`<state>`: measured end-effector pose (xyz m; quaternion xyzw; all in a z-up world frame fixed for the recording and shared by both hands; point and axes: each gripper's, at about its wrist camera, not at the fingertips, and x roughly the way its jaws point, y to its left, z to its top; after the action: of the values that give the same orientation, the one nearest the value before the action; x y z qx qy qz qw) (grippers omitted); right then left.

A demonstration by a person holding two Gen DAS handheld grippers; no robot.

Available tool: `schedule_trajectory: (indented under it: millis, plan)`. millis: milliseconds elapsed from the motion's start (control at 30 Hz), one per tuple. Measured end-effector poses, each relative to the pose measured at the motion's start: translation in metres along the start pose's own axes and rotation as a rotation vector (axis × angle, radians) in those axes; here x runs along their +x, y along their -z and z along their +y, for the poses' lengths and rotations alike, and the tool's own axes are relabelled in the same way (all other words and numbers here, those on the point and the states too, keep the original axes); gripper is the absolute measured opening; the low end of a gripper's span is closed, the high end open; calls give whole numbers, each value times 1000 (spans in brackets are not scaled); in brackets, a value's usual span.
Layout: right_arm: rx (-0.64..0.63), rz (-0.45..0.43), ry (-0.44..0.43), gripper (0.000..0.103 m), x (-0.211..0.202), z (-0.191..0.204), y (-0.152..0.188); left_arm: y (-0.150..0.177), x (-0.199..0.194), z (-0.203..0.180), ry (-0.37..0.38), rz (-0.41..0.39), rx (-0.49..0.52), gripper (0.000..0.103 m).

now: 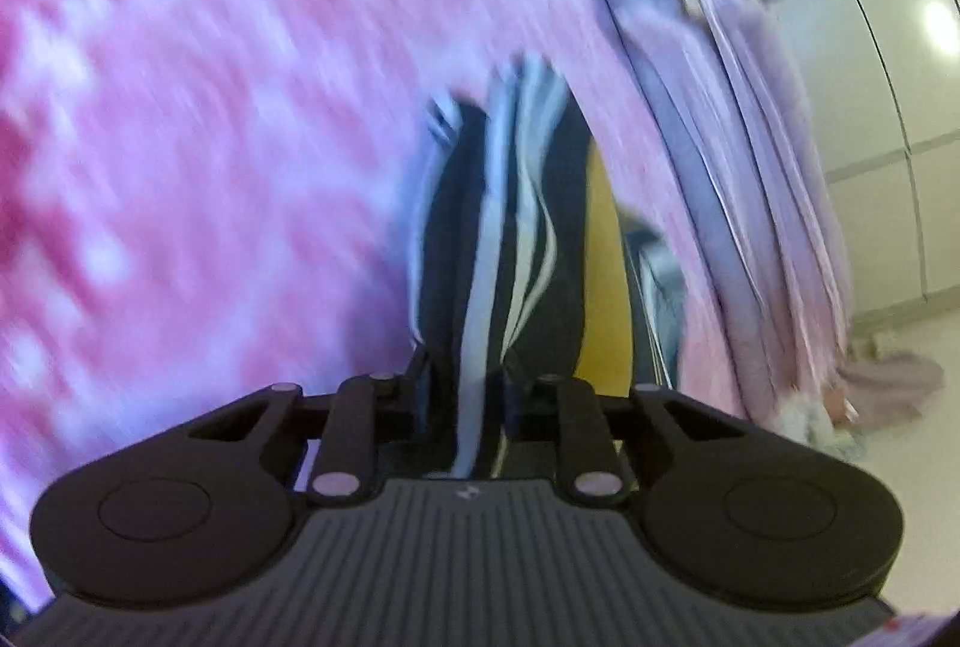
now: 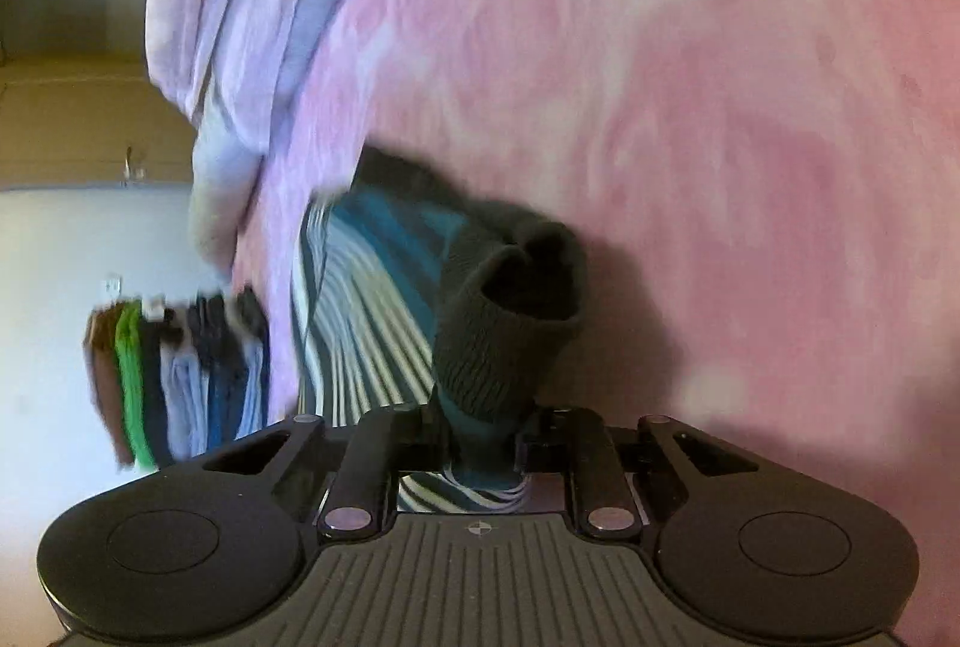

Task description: Fold large clothes

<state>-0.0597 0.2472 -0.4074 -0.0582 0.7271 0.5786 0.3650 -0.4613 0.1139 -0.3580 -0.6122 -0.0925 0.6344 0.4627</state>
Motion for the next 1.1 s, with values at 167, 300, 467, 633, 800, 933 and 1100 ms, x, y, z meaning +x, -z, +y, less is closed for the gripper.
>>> schedule_trajectory:
  millis: [167,300,467,633,800,933,1100]
  plan:
    - [40,39,135,52,-13,-4,-5,-17,6,-11,-84,61,113,25]
    - [-220,-69,240,55,-42,30,-48,-28,-4,-29,-136,38,240,27]
    - [-560,-62,135,55,-7,88,-89,-58,20,-51,-124,-21,299,38]
    - [-704,20,52,55,63,116,-91,-87,62,-72,-100,-41,303,46]
    - [-729,59,55,54,104,111,-87,-99,85,-76,-74,-25,281,46]
    - [-739,48,9,1,109,111,-84,-97,96,-79,-38,-3,317,8]
    - [-801,-79,63,0,104,110,-81,-91,99,-80,-89,-67,371,7]
